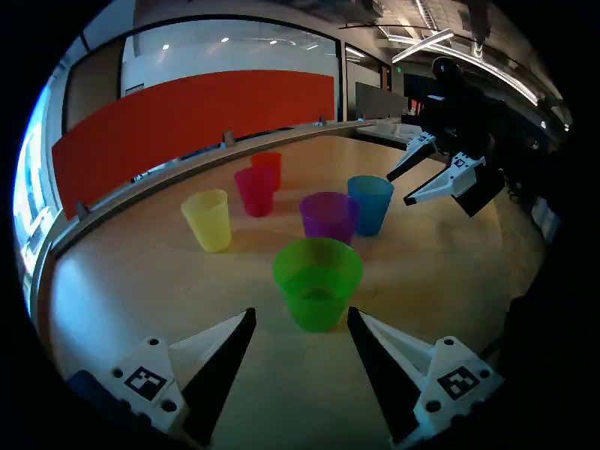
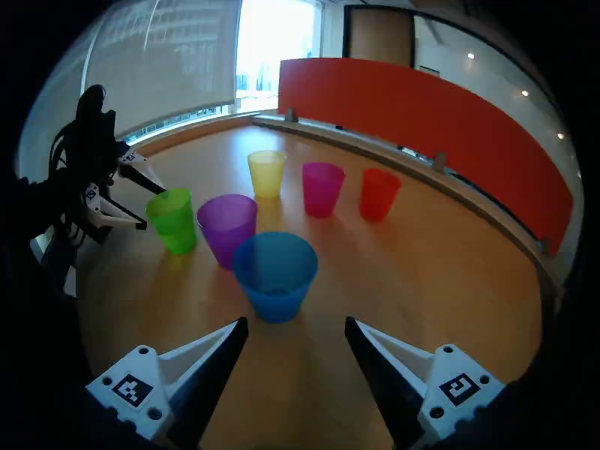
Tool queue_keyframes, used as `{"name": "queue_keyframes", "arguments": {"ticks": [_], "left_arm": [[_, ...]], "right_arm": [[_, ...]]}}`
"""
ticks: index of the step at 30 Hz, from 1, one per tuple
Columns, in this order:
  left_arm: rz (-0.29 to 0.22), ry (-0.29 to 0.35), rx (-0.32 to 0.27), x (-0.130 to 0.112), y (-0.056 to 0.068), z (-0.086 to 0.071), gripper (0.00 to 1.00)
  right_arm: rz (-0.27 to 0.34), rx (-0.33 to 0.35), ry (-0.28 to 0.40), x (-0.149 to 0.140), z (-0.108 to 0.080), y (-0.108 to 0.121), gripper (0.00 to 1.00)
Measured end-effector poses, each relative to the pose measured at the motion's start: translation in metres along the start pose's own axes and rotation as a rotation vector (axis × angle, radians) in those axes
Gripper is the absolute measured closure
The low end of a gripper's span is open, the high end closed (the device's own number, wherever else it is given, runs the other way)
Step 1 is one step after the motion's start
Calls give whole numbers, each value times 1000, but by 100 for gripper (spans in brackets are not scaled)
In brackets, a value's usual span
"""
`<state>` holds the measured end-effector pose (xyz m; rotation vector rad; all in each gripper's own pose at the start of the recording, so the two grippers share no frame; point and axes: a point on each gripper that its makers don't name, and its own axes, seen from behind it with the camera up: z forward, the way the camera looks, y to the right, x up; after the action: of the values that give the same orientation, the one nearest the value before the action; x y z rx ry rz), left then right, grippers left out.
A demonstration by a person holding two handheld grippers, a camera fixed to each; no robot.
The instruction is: Pour water
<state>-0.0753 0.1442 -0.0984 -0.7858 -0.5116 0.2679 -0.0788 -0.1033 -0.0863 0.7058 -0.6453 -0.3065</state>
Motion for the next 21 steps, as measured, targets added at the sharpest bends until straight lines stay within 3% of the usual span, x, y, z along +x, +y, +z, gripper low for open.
{"name": "queue_keyframes", "arguments": {"ticks": [10,21], "left_arm": [[12,14,72,4,-16,-18,10],[-19,54,189,14,-49,-38,10]], "right_arm": [[33,-101,24,-8,-19,22,0],[83,-249,119,6,-44,57,0]]}}
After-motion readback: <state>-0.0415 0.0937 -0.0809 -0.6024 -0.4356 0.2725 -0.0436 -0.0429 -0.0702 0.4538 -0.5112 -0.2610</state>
